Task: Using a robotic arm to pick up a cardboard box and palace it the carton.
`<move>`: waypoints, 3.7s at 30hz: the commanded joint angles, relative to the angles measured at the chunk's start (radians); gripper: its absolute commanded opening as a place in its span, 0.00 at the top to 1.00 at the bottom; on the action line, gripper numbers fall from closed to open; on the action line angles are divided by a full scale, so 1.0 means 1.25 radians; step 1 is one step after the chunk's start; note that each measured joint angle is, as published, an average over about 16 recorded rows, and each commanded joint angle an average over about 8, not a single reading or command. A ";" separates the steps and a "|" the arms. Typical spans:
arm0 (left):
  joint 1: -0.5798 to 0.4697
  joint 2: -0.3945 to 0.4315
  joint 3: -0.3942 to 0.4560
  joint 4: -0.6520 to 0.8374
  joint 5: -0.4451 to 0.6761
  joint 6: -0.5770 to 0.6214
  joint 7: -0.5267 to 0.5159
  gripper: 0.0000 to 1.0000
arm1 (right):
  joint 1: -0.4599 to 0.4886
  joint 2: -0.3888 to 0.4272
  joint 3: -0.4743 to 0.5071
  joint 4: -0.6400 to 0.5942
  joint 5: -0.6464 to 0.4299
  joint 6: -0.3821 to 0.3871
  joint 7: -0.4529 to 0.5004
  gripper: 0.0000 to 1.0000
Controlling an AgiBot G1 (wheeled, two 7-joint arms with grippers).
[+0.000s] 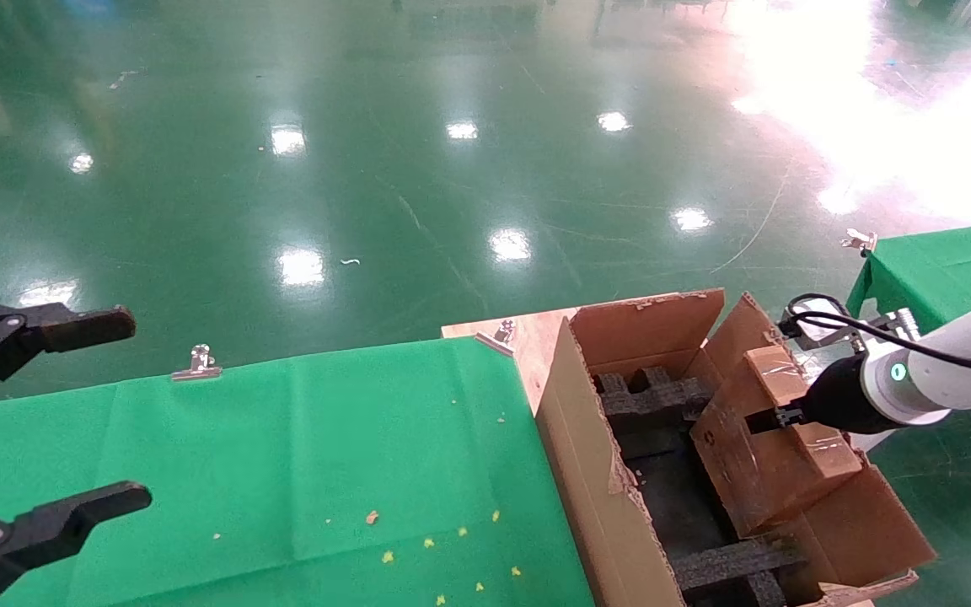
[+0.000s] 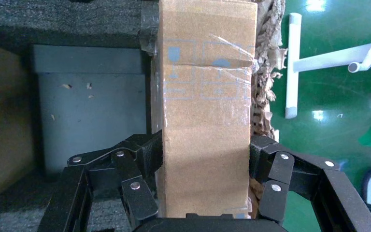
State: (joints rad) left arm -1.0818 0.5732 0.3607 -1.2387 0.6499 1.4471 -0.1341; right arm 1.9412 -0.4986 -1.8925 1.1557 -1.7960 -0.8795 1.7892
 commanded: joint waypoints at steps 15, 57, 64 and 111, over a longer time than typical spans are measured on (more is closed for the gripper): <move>0.000 0.000 0.000 0.000 0.000 0.000 0.000 0.00 | -0.059 -0.038 -0.011 -0.056 0.035 0.023 -0.031 1.00; 0.000 0.000 0.000 0.000 0.000 0.000 0.000 0.00 | -0.193 -0.155 0.007 -0.282 0.194 0.044 -0.246 0.00; 0.000 0.000 0.000 0.000 0.000 0.000 0.000 0.00 | -0.192 -0.153 0.005 -0.277 0.191 0.043 -0.238 0.00; 0.000 0.000 0.000 0.000 0.000 0.000 0.000 0.00 | 0.122 0.102 0.159 0.168 0.296 0.093 -0.481 0.00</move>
State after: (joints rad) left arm -1.0816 0.5730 0.3608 -1.2383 0.6495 1.4468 -0.1340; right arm 2.0929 -0.3760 -1.6919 1.3415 -1.4146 -0.7899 1.1838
